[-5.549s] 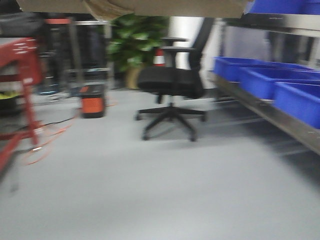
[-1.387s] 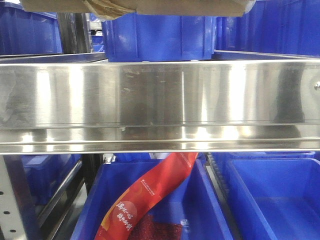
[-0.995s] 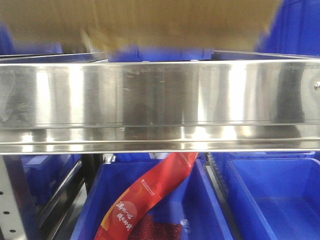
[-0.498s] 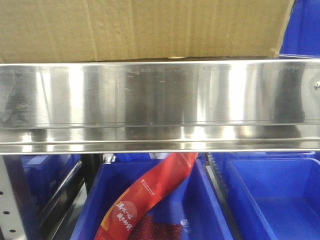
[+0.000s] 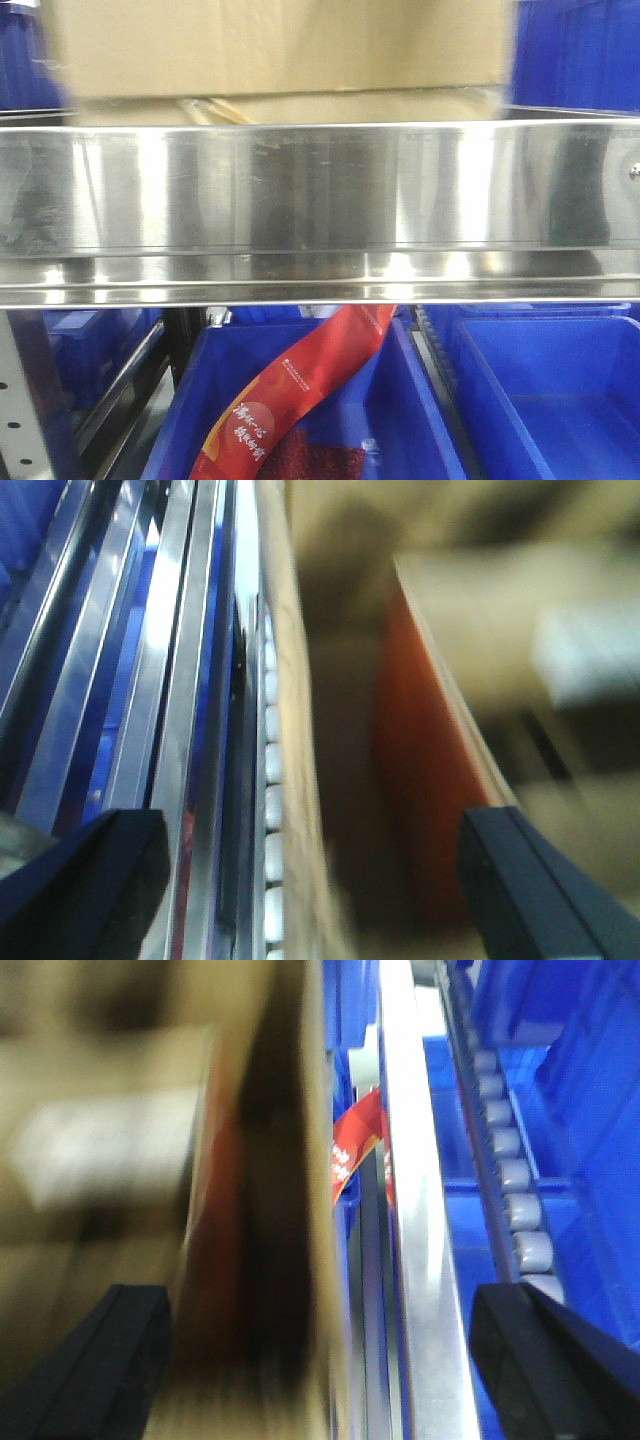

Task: Stack two boxes on right shelf middle
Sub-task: 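Lower the boxes with both grippers onto the middle steel shelf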

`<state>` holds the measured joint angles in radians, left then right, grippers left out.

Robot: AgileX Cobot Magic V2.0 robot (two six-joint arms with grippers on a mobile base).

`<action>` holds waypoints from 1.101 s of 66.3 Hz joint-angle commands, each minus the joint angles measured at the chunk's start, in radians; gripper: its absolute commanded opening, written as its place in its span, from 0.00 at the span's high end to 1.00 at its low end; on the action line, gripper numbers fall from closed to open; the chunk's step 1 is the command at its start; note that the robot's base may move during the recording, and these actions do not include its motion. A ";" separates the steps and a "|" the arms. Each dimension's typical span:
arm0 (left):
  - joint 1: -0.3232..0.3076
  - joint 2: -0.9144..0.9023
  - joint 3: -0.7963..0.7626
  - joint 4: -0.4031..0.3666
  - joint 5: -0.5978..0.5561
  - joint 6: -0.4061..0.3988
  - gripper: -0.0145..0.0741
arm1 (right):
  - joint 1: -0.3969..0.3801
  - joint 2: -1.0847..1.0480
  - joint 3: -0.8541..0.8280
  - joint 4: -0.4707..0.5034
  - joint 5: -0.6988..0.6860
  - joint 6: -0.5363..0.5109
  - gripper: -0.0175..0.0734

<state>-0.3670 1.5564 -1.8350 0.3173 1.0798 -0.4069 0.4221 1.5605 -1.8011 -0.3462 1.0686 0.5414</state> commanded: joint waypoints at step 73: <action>0.005 -0.933 1.245 -0.093 -0.776 -0.049 0.96 | -0.003 -0.787 1.156 -0.036 -0.841 -0.027 0.99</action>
<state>-0.3670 0.6996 -0.6353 0.2266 0.3125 -0.4479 0.4221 0.8395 -0.6928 -0.3690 0.2494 0.5210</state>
